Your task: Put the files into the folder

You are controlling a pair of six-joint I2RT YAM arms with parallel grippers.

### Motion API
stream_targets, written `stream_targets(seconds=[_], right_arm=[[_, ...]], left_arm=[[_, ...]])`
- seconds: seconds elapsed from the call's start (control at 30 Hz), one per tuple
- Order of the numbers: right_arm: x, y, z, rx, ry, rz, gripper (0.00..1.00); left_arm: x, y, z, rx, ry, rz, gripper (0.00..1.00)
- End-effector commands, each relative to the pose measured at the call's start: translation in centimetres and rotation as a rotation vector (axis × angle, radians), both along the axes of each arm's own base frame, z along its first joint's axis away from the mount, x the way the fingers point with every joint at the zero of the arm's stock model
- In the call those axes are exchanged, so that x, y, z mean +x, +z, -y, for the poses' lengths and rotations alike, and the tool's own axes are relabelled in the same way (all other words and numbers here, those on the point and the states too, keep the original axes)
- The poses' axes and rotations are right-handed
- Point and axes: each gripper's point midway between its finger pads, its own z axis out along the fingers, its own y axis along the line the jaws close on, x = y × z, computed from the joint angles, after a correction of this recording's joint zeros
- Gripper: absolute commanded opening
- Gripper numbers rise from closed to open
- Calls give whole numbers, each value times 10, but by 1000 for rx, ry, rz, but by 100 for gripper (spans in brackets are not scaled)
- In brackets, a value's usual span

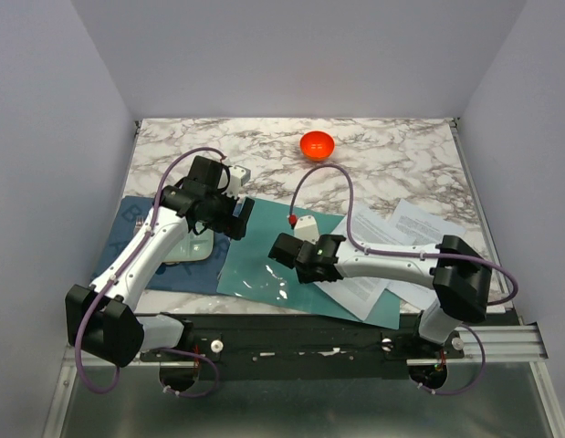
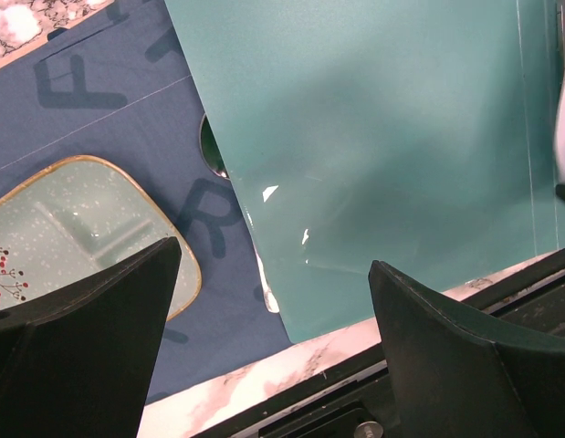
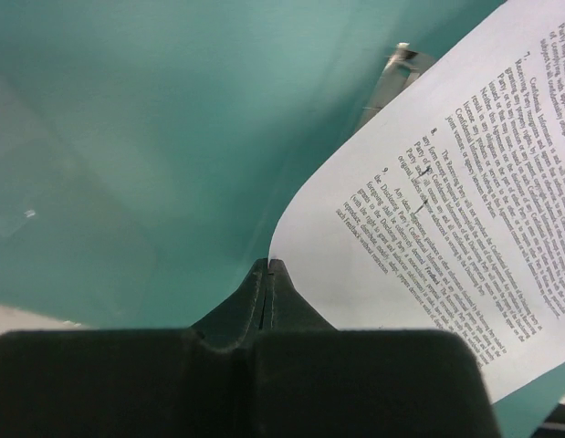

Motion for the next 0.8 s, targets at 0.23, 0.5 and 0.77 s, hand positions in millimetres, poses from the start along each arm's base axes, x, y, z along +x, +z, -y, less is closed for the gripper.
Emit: stream_targets(seconds=[0.23,0.5,0.77], right_arm=[[-30,-8,-65,93,186,-78,16],[-20,61,-49,263,159,27,56],[14,39,84,385,-207,20,57]], left_arm=[[0,10,-4,4,10,28,98],[-1,10,-7,13,11,36,98],[2,10,-5,9,1,35,98]])
